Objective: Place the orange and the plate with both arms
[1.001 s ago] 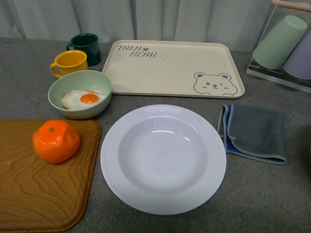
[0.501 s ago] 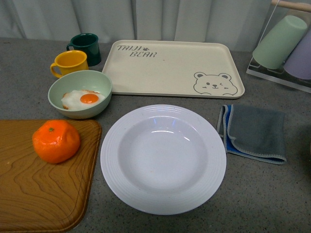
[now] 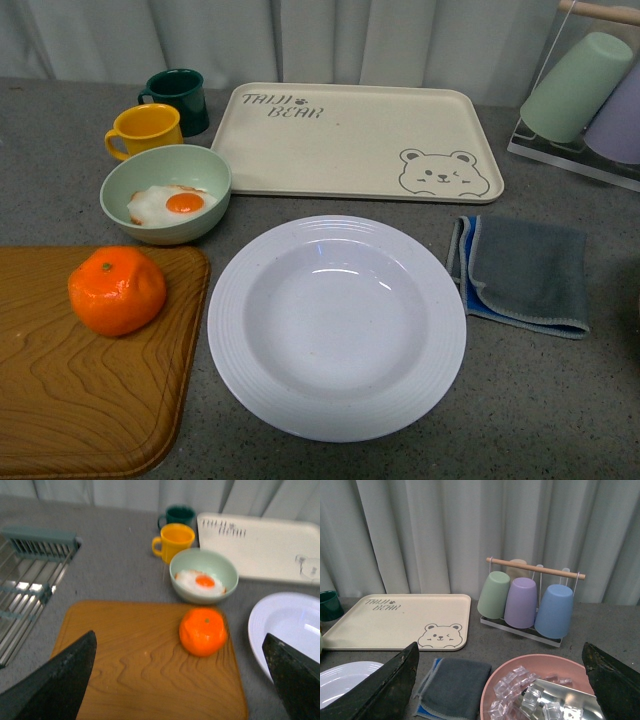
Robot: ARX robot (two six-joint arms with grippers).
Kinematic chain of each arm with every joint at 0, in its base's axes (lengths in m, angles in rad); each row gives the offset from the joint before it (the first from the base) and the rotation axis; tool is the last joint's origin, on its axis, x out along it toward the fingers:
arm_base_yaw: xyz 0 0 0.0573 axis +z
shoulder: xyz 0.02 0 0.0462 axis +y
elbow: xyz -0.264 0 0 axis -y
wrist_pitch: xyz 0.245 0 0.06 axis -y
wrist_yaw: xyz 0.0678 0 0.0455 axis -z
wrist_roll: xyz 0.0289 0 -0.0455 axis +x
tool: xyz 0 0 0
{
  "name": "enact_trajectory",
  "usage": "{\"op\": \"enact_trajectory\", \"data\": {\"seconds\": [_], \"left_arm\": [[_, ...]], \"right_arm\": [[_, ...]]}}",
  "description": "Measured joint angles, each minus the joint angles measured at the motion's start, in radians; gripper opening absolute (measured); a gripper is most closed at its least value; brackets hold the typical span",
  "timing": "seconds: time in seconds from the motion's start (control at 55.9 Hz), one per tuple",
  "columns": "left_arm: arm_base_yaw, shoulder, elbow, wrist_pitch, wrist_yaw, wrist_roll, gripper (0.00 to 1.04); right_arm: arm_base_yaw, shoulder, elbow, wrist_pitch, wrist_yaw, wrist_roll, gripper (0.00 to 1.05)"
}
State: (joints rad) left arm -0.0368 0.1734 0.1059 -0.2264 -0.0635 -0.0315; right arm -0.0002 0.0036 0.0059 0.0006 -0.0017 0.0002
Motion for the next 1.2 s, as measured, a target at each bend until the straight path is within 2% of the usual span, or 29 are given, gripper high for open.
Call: {"op": "enact_trajectory", "data": {"seconds": [0.072,0.304,0.411,0.644,0.697,1.001,1.198], "left_arm": [[-0.007,0.089,0.006,0.016,0.023,-0.013,0.98],[-0.033,0.567,0.143,0.326,0.088,-0.089,0.98],[-0.047,0.801,0.226,0.387,0.101,-0.107,0.98],[-0.058,1.223,0.431,0.351,0.195,-0.138,0.98],[-0.064,1.276,0.457,0.351,0.182,-0.128,0.98],[-0.080,1.480,0.543,0.370,0.143,-0.102,0.98],[-0.081,1.566,0.576,0.352,0.204,-0.156,0.98]], "right_arm": [[0.000,0.000,0.000,0.000,0.000,0.000,0.95],[0.000,0.000,0.000,0.000,0.000,0.000,0.95],[0.000,0.000,0.000,0.000,0.000,0.000,0.95],[0.000,0.000,0.000,0.000,0.000,0.000,0.95],[0.000,0.000,0.000,0.000,0.000,0.000,0.95],[0.000,0.000,0.000,0.000,0.000,0.000,0.95],[0.000,0.000,0.000,0.000,0.000,0.000,0.95]]}}
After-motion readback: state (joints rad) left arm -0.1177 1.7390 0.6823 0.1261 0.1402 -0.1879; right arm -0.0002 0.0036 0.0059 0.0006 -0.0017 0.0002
